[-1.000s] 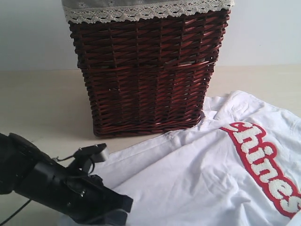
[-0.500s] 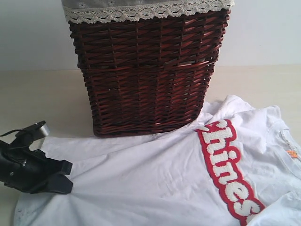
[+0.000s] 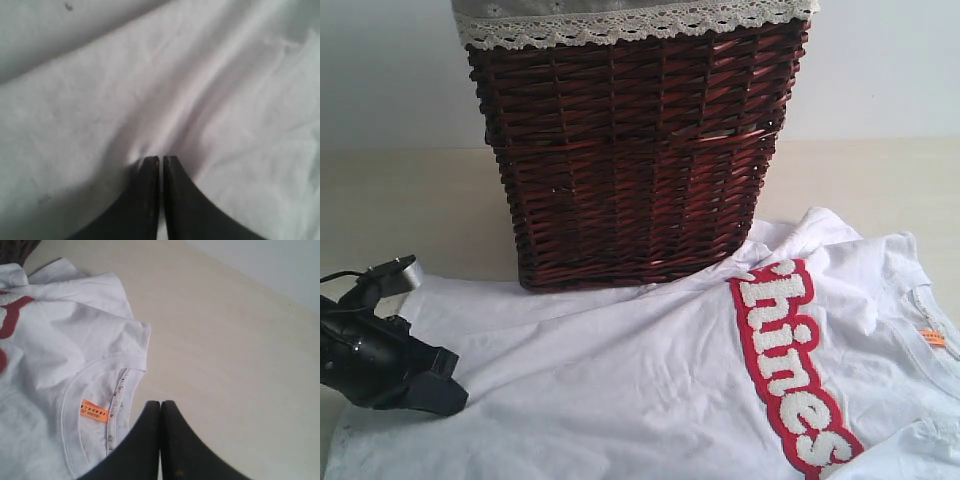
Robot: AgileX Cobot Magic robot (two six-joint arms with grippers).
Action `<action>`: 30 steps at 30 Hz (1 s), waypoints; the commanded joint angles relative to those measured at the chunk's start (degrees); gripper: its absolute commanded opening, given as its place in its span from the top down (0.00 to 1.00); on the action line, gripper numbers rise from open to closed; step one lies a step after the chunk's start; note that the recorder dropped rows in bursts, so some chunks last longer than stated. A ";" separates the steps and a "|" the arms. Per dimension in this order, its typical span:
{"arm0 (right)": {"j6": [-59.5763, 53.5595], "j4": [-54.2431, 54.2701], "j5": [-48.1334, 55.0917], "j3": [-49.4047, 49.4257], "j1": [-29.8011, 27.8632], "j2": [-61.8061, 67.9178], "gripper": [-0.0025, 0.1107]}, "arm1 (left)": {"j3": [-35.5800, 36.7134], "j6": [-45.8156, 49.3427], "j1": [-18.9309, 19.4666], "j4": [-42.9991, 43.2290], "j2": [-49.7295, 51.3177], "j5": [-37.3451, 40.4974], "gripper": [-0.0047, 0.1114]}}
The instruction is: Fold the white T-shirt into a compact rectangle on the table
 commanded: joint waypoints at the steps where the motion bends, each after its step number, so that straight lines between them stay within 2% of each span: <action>1: -0.32 2.71 -0.04 -0.36 -0.15 3.44 0.98 | 0.10 7.14 -0.03 -9.17 -5.20 -1.61 0.90; 4: -0.74 7.13 2.24 -0.36 -0.15 8.75 0.98 | -1.13 18.11 -0.39 -22.81 -9.00 -5.27 0.96; 7: -6.57 13.14 1.63 -0.36 -0.15 14.64 0.98 | -3.87 28.61 -2.01 -34.22 -10.60 -5.88 0.96; 11: -11.78 15.84 0.57 -0.36 -0.15 20.65 0.98 | -6.68 29.68 -5.89 -35.40 -10.68 -1.19 0.96; 14: -16.51 16.87 1.23 -0.36 -0.15 26.17 0.98 | -5.93 28.88 -11.81 -35.40 -10.48 -2.42 0.96; 15: -21.32 18.88 2.26 -0.36 -0.15 29.13 0.98 | -5.06 25.79 -15.63 -35.54 -10.25 -6.53 0.96; 16: -24.14 20.18 2.91 -0.36 -0.15 30.55 0.98 | -4.73 24.68 -17.34 -35.54 -9.97 -8.19 0.96; 17: -29.09 22.69 4.85 -0.36 -0.15 32.76 0.98 | -4.50 23.87 -21.34 -35.54 -8.70 -12.73 0.96; 18: -32.11 24.37 6.55 -0.36 -0.15 33.74 0.98 | -4.50 23.74 -22.83 -35.54 -7.94 -15.65 0.96; 19: -39.76 28.57 9.63 -0.36 -0.15 35.03 0.98 | -4.61 23.19 -25.62 -36.86 -6.71 -23.95 0.96; 20: -47.14 32.79 12.58 -0.36 -0.15 35.99 0.98 | -4.61 21.44 -26.37 -37.15 -6.44 -30.86 0.96; 22: -50.82 40.34 15.20 -0.63 -0.15 37.97 0.98 | -4.61 18.79 -25.11 -37.15 -6.44 -39.68 0.96; 23: -50.72 42.14 14.89 -1.06 -0.15 38.97 0.98 | -4.61 18.79 -23.85 -37.15 -6.44 -40.97 0.96; 26: -50.73 45.32 12.46 -2.57 -0.15 43.32 0.98 | -4.61 18.79 -20.16 -37.15 -5.65 -34.06 0.96; 28: -50.73 43.32 12.33 -2.56 -0.15 45.24 0.98 | -4.61 18.79 -20.79 -37.15 -5.55 -29.16 0.96; 30: -50.73 42.00 10.91 -2.56 -0.15 46.55 0.98 | -4.61 18.79 -21.52 -37.15 -5.55 -29.04 0.96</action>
